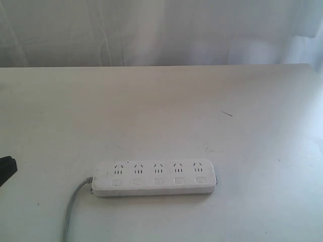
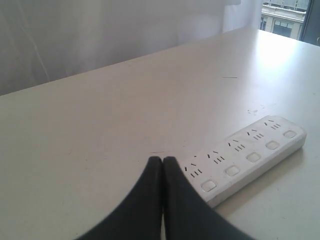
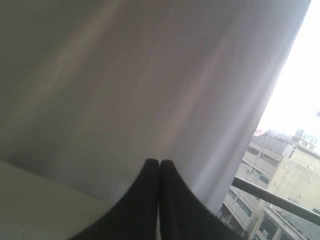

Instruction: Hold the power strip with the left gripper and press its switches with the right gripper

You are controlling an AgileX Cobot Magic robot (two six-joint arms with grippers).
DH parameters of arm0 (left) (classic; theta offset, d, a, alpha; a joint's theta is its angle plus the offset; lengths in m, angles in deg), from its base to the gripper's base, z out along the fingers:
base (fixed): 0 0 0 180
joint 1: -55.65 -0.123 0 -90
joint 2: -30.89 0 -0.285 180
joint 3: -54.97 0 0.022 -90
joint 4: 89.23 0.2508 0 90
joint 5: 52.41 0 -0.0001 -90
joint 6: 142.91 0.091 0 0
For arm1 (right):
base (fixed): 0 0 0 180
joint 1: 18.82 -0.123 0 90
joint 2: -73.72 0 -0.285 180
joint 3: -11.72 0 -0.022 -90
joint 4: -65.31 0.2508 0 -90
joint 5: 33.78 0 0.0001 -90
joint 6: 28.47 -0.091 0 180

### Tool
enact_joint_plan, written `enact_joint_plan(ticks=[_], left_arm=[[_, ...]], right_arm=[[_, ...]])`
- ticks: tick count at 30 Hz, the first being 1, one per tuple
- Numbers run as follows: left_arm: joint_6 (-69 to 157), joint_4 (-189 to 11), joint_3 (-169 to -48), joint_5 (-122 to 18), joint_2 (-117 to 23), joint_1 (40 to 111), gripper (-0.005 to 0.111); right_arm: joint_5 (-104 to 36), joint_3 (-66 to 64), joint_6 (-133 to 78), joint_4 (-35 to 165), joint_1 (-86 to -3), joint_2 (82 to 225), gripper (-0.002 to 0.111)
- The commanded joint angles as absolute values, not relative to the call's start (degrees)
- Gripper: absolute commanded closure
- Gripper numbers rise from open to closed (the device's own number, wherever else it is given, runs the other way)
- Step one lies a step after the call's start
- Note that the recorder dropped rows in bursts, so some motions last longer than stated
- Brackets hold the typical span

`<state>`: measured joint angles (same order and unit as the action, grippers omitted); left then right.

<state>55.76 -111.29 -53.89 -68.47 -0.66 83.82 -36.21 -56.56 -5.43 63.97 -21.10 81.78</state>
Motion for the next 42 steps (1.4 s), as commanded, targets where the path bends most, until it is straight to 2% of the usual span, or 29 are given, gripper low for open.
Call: enact_joint_plan(ticks=[1, 11, 21, 42], left_arm=[[54.6, -111.1, -53.6, -68.9, -0.4, 83.8, 0.107], [54.6, -111.1, -53.6, -68.9, -0.4, 83.8, 0.107], [54.6, -111.1, -53.6, -68.2, -0.4, 83.8, 0.107], [54.8, -110.0, -53.6, -64.3, -0.4, 83.8, 0.107]], right_arm=[[-38.1, -60.6, -5.1, 61.8, -19.3, 81.5, 0.108], [-36.3, -65.5, -6.2, 63.8, -17.2, 81.5, 0.108], [-14.8, -65.5, -6.2, 77.5, -16.8, 81.5, 0.108], [-14.5, -65.5, -6.2, 77.9, -16.8, 81.5, 0.108]])
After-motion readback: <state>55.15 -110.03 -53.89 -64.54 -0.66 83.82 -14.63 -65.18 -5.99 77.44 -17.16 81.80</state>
